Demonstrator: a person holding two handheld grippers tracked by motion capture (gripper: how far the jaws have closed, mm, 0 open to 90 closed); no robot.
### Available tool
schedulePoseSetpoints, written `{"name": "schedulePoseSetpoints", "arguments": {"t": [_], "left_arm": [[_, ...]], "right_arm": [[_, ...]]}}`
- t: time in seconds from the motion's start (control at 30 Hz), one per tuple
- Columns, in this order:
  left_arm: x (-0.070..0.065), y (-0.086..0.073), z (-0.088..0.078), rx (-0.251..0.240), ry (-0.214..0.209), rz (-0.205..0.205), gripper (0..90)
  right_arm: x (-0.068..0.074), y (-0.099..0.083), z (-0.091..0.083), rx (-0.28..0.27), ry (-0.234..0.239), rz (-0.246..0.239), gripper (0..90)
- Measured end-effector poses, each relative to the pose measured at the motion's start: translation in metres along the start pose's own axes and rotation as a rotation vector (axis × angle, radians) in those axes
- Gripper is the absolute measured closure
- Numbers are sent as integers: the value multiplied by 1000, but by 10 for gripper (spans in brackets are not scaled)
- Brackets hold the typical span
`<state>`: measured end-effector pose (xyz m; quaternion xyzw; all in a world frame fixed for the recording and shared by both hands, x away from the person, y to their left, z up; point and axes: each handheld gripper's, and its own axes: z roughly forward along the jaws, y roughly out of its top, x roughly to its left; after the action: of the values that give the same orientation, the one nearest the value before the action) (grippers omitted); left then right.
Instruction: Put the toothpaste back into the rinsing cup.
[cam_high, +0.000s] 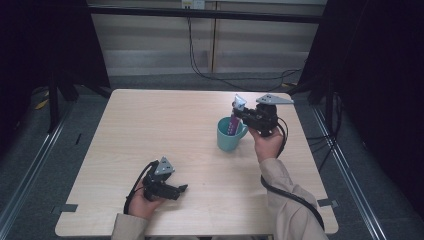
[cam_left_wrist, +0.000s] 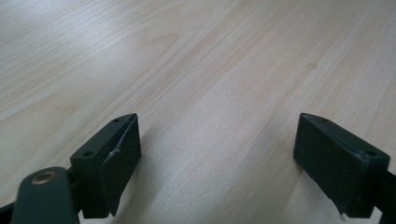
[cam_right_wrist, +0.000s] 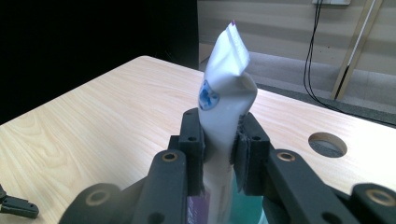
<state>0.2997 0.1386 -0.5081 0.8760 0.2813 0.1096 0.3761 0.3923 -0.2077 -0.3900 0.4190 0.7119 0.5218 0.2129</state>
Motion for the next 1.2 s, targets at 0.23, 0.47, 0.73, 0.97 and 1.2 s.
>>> {"name": "schedulePoseSetpoints", "arguments": {"t": [0.23, 0.47, 0.73, 0.97, 1.2], "left_arm": [[0, 0, 0, -1, 0, 0, 147], [0, 0, 0, 0, 0, 0, 147], [0, 0, 0, 0, 0, 0, 147], [0, 0, 0, -3, 2, -3, 149], [-1, 0, 0, -2, 3, -3, 149]], "right_arm": [[3, -10, 1, 9, 5, -13, 751], [1, -19, -2, 11, 11, -13, 749], [5, -22, -7, 12, 29, -53, 744], [6, -26, -13, 7, 45, -64, 732], [8, -27, -17, 8, 45, -74, 727]]}}
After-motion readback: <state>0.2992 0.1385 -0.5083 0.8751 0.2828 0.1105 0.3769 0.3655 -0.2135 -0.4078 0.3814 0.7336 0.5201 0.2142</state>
